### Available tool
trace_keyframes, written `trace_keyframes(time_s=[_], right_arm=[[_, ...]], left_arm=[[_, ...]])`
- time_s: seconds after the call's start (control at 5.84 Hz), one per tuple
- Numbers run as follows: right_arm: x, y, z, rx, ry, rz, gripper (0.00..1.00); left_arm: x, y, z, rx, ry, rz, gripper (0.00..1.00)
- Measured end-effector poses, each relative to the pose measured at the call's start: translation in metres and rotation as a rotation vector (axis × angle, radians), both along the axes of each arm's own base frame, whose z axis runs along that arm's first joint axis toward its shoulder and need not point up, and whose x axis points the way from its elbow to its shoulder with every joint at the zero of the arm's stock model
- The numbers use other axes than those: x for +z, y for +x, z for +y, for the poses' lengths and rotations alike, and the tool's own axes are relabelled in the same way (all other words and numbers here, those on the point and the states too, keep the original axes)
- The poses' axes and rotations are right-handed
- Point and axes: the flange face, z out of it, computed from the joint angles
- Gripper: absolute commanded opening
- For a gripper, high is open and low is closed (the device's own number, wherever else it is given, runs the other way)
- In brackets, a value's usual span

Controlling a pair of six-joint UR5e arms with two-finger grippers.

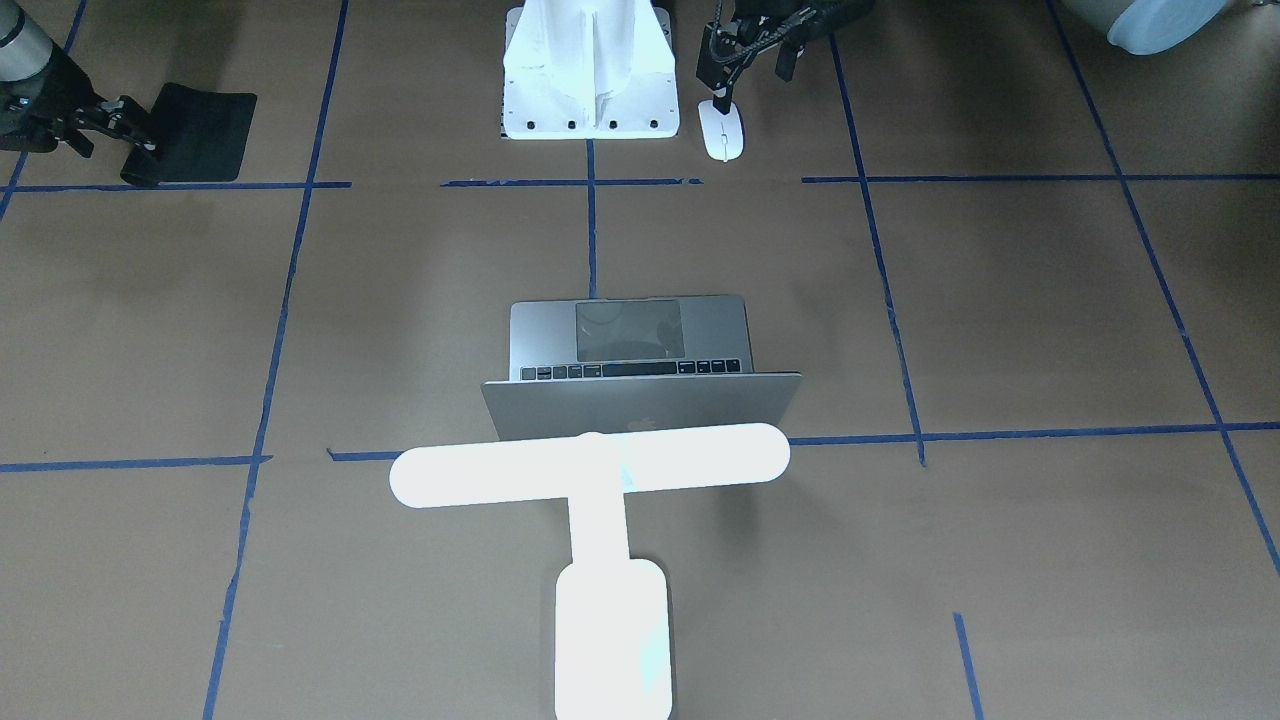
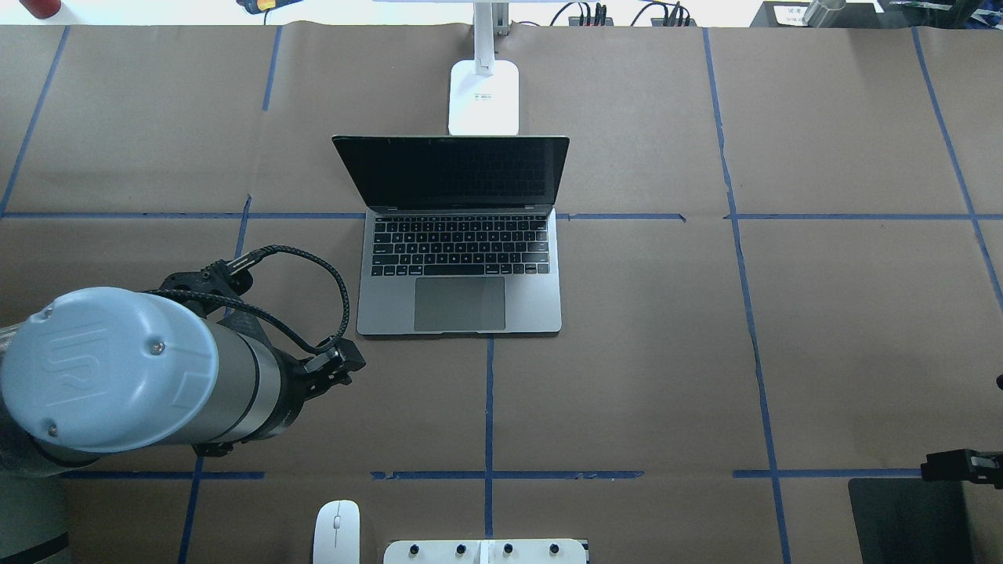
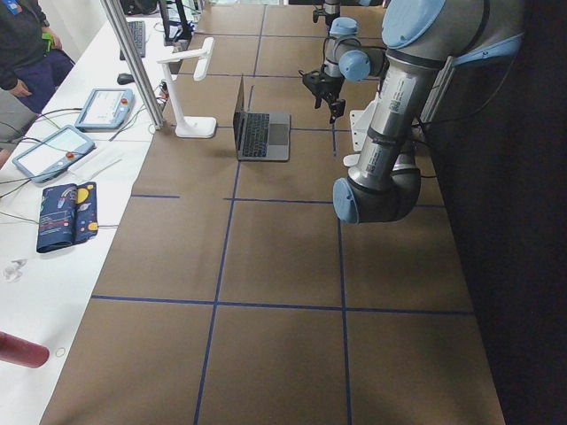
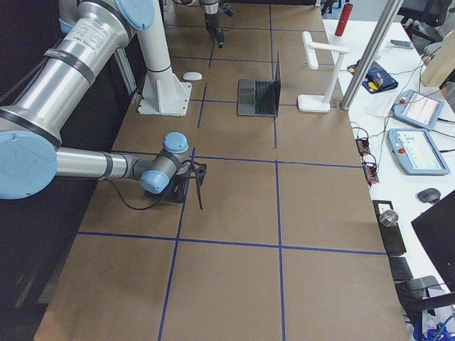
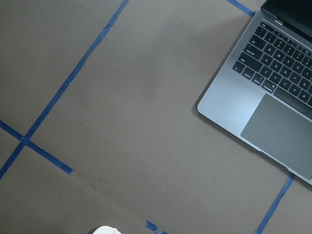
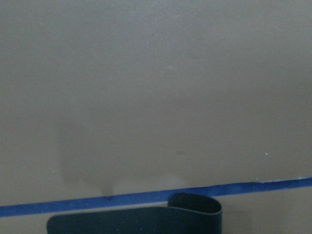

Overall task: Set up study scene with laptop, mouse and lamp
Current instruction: 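Grasp the black mouse pad with the right gripper and lift it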

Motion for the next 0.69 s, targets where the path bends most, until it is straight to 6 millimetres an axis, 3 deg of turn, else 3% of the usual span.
trace_keyframes(time_s=[0.34,0.69], right_arm=[[0.005,-0.019,0.02,0.003,0.004,0.02,1.0],[0.012,-0.015,0.032,-0.026,-0.003,0.048,1.0]], left_arm=[[-0.002,-0.003,0.001,0.002,0.003,0.007,1.0],[-0.002,-0.004,0.002,0.003,0.004,0.01,1.0]])
